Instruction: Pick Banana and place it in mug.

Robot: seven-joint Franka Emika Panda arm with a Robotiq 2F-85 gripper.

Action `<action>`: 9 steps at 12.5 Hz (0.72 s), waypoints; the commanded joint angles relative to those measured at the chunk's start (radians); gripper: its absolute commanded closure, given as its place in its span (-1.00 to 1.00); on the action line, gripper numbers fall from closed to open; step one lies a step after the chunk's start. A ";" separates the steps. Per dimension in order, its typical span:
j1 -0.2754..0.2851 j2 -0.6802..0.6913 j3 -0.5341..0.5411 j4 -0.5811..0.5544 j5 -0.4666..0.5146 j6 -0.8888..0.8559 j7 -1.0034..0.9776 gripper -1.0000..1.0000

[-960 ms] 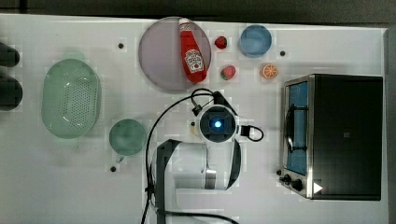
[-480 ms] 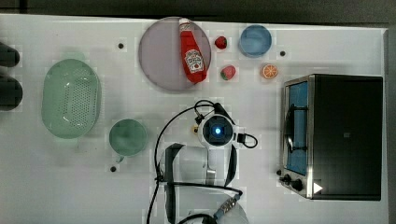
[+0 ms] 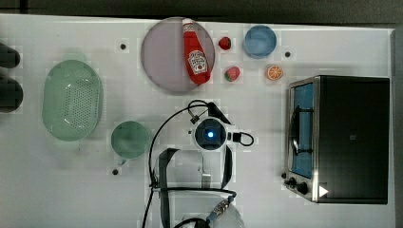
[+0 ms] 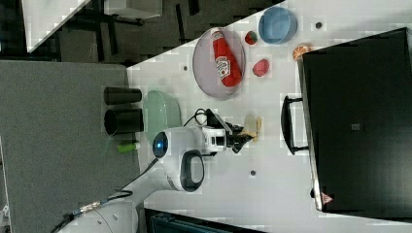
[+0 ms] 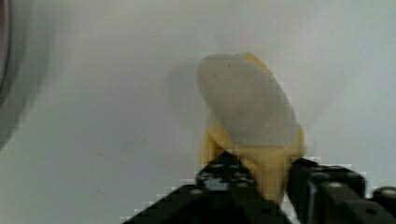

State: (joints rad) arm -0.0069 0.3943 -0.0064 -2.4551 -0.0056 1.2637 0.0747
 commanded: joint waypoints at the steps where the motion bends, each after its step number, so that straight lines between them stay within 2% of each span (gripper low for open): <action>1: -0.013 -0.061 -0.020 -0.004 0.020 -0.033 -0.026 0.46; 4: -0.021 -0.207 -0.035 0.008 0.020 -0.162 -0.026 0.46; 6: -0.021 -0.342 -0.053 0.037 0.020 -0.353 -0.027 0.46; 9: -0.021 -0.520 -0.066 0.139 0.019 -0.660 -0.027 0.46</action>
State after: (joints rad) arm -0.0531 -0.1154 -0.0610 -2.3809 0.0072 0.6235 0.0743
